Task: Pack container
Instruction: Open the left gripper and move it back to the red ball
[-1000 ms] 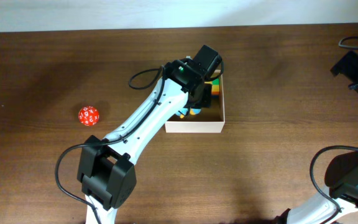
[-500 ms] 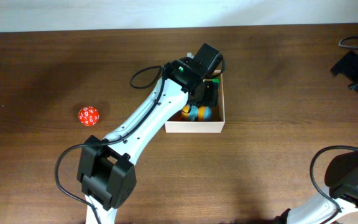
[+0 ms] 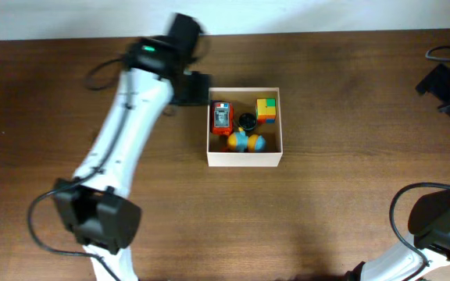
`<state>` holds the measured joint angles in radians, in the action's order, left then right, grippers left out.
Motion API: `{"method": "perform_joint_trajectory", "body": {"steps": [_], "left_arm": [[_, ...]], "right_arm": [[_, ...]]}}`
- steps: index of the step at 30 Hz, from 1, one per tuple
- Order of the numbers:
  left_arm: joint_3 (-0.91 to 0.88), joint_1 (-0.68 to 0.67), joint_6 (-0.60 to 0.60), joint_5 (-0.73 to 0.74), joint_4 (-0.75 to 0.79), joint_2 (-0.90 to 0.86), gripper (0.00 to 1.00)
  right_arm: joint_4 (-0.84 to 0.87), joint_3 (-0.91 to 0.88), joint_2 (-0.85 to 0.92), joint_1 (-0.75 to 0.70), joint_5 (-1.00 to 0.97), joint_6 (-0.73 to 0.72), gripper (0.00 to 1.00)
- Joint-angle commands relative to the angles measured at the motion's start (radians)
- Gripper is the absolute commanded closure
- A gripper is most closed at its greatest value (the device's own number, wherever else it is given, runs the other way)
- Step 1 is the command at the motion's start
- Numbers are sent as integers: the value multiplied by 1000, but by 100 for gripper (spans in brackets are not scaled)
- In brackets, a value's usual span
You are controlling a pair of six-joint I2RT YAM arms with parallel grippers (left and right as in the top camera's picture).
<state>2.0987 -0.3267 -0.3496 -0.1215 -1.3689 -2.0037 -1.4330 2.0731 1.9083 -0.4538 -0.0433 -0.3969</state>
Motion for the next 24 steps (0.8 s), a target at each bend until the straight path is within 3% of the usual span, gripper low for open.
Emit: {"method": "perform_joint_trajectory", "body": {"steps": [1,9,16,24], "left_arm": [[17,99,75,-22,-76,37,1],[-116,266,122,-115,-120,37,1],[-394,395,204,-28,90,37,1],[-510,415,251,27,213,36,1]], "right_arm": [[0,13,-21,2,-2,-8,1],[0,13,-21,2,-2,-8,1],[0,13,-21,2,-2,-8,1],[0,13,-21,2,-2,-8,1]]}}
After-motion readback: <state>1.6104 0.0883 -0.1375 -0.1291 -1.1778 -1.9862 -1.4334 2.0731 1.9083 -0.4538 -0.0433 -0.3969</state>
